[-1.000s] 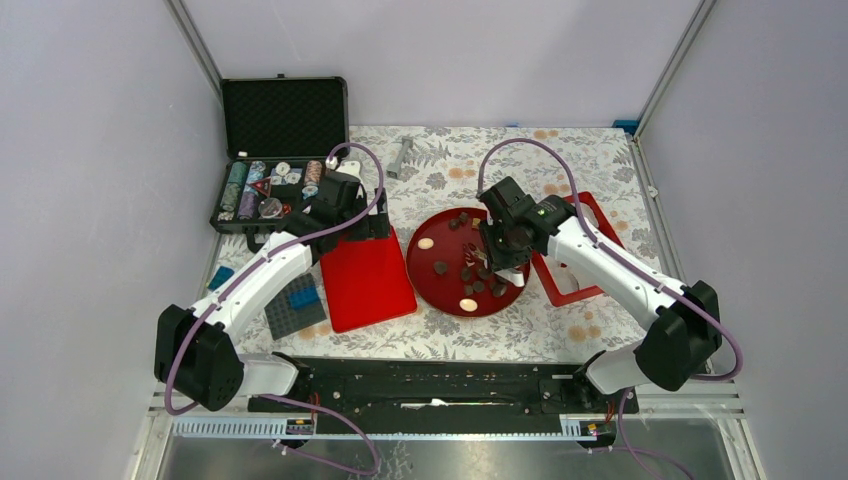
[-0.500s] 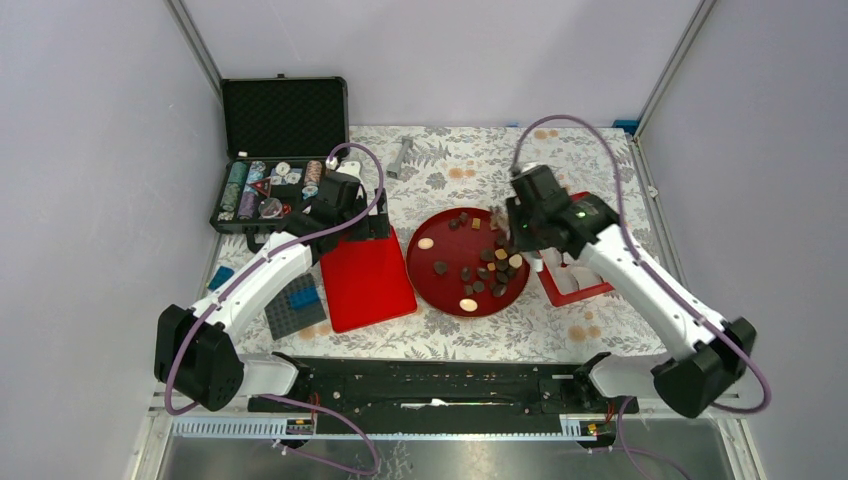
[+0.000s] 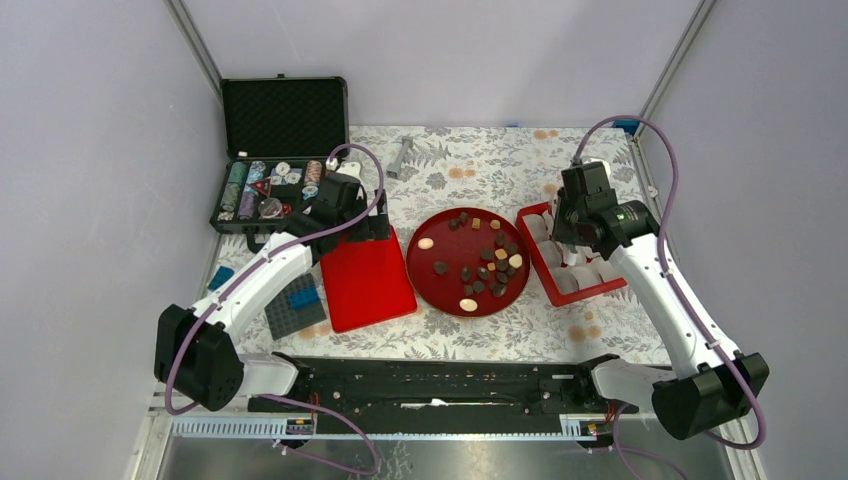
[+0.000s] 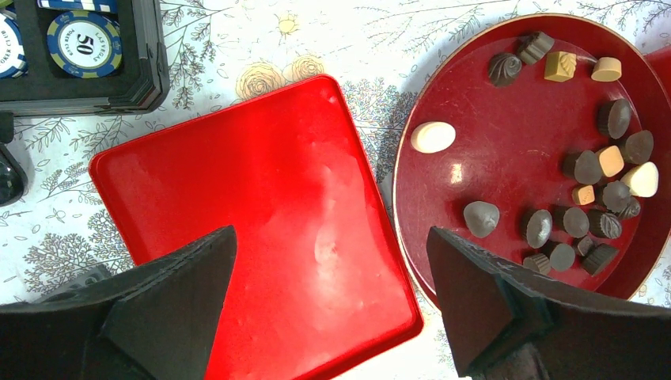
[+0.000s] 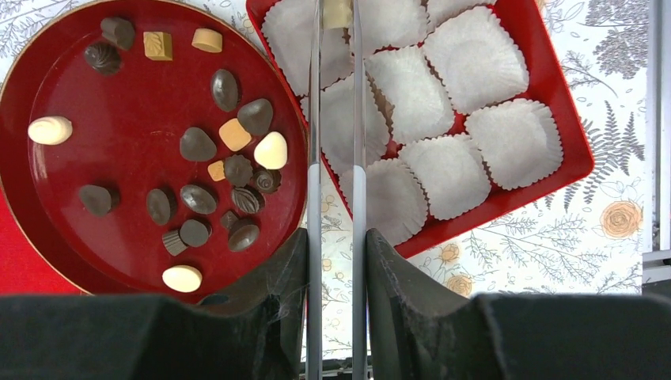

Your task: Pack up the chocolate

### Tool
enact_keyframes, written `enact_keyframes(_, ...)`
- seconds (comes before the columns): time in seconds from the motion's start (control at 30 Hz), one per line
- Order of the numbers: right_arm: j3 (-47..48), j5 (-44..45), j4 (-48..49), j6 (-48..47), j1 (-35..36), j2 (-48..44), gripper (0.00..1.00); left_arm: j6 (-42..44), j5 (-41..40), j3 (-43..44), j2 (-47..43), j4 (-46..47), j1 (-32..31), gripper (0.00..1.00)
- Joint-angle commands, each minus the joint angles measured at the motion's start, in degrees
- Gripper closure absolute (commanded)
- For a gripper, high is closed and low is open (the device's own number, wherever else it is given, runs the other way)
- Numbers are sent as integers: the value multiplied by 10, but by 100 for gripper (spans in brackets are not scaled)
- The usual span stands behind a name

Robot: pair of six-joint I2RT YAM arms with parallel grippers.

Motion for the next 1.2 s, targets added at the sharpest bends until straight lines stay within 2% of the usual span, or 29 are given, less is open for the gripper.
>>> enact_keyframes(0.0, -14, -16, 51, -5, -3, 8, 88, 2, -1, 4, -2, 29, 2, 1)
enact_keyframes(0.33, -35, -46, 88, -20, -2, 49, 83, -4, -3, 7, 4, 29, 2, 1)
enact_keyframes(0.53, -36, -35, 95, -29, -3, 59, 69, -1, -2, 11, 6, 25, 2, 1)
enact_keyframes(0.7, -34, -34, 93, -32, -3, 61, 65, 0, -4, 15, 6, 21, 2, 1)
enact_keyframes(0.8, -35, -36, 93, -29, -3, 58, 58, 0, -4, 16, 1, 19, 2, 1)
enact_keyframes(1.03, -36, -34, 86, -25, -3, 43, 58, 5, -1, 16, -8, 13, 2, 1)
enact_keyframes(1.17, -28, -36, 75, -24, -2, 22, 72, 3, 2, 15, -10, 12, 2, 1)
